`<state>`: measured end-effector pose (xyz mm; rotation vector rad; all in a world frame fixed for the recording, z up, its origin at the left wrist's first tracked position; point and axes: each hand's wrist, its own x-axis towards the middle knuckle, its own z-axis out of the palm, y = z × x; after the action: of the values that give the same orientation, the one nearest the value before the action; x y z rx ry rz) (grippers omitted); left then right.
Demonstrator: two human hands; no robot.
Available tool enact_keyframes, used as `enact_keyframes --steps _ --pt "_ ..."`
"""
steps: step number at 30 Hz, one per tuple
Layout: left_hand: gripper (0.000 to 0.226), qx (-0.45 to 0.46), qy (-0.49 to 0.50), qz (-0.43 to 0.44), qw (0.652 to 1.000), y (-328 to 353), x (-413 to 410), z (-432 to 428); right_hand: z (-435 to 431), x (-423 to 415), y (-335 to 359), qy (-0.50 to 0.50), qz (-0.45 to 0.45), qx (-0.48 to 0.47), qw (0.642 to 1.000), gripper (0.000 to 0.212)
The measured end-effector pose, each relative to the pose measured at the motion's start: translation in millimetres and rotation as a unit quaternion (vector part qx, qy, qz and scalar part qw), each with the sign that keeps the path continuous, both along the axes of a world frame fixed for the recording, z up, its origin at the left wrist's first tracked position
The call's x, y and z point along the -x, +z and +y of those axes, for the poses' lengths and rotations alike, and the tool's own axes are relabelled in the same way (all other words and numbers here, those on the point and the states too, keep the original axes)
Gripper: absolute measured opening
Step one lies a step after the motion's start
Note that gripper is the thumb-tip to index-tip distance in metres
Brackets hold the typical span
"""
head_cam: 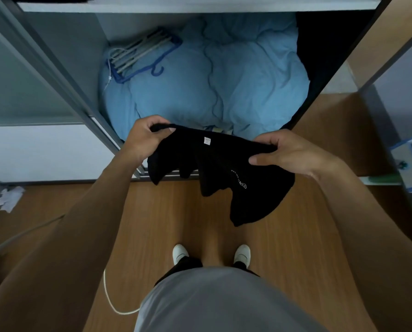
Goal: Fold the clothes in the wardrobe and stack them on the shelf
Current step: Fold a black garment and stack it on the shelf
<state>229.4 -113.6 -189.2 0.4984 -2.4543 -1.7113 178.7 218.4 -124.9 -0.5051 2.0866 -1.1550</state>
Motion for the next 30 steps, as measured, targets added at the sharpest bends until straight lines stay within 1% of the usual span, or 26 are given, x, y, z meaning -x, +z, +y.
enact_keyframes --steps 1,3,6,8,10,12,15,17,18,19,21,22,24,26,27,30 --pt "0.009 -0.007 0.002 0.003 1.0 0.6 -1.3 1.3 0.4 0.2 -1.1 -0.034 0.004 0.02 0.999 0.014" --pt "0.006 -0.017 0.004 0.001 1.0 1.4 -3.5 2.7 1.8 0.4 -4.6 -0.117 0.022 0.059 0.991 0.013" --pt "0.013 -0.011 -0.036 -0.035 0.999 4.8 -4.2 1.8 4.1 0.7 -10.9 -0.196 0.089 0.08 0.973 0.026" --pt "0.022 0.004 -0.078 -0.055 0.995 9.3 -2.6 1.1 5.7 0.5 -13.3 -0.218 0.102 0.106 0.965 0.033" --pt "0.025 0.021 -0.11 -0.058 0.992 14.6 -0.7 0.3 7.6 -0.9 -13.5 -0.219 0.065 0.132 0.965 0.032" --pt "0.026 0.033 -0.122 -0.051 0.991 17.4 1.4 -1.6 11.8 -0.2 -15.4 -0.193 0.003 0.144 0.971 0.024" --pt "0.038 0.089 -0.085 -0.032 0.992 16.8 6.9 -7.8 18.6 5.3 -16.2 -0.108 -0.068 0.106 0.986 0.023" --pt "0.042 0.104 -0.064 -0.042 0.992 14.2 7.9 -12.7 20.2 7.8 -15.9 -0.061 -0.093 0.084 0.99 0.025" --pt "0.043 0.109 -0.067 -0.058 0.99 12.6 6.7 -14.9 19.5 8.6 -17.1 -0.058 -0.091 0.084 0.991 0.025" --pt "0.043 0.11 -0.08 -0.078 0.988 11.0 3.8 -17.0 17.4 8.7 -18.8 -0.07 -0.077 0.09 0.99 0.021" --pt "0.043 0.086 -0.124 -0.12 0.981 6.5 -4.4 -21.3 10.7 8.5 -22.2 -0.143 -0.023 0.116 0.983 0.008" --pt "0.04 0.077 -0.148 -0.14 0.976 3.3 -8.5 -22.5 8.4 9.3 -24.2 -0.189 0.009 0.127 0.974 0.007" --pt "0.026 0.088 -0.172 -0.156 0.969 -3.5 -13.9 -22.0 7.0 11.6 -27.1 -0.253 0.053 0.136 0.956 0.008" --pt "0.014 0.073 -0.144 -0.14 0.977 -6.8 -13.8 -18.0 5.3 12.4 -28.7 -0.287 0.075 0.133 0.946 0.005" --pt "0.011 0.048 -0.125 -0.128 0.983 -5.6 -12.7 -13.2 3.6 12.4 -30.2 -0.308 0.084 0.131 0.939 0.006" --pt "0.014 -0.049 -0.074 -0.119 0.989 0.8 -7.7 12.4 -7.2 10.1 -35.5 -0.378 0.099 0.103 0.915 0.02"
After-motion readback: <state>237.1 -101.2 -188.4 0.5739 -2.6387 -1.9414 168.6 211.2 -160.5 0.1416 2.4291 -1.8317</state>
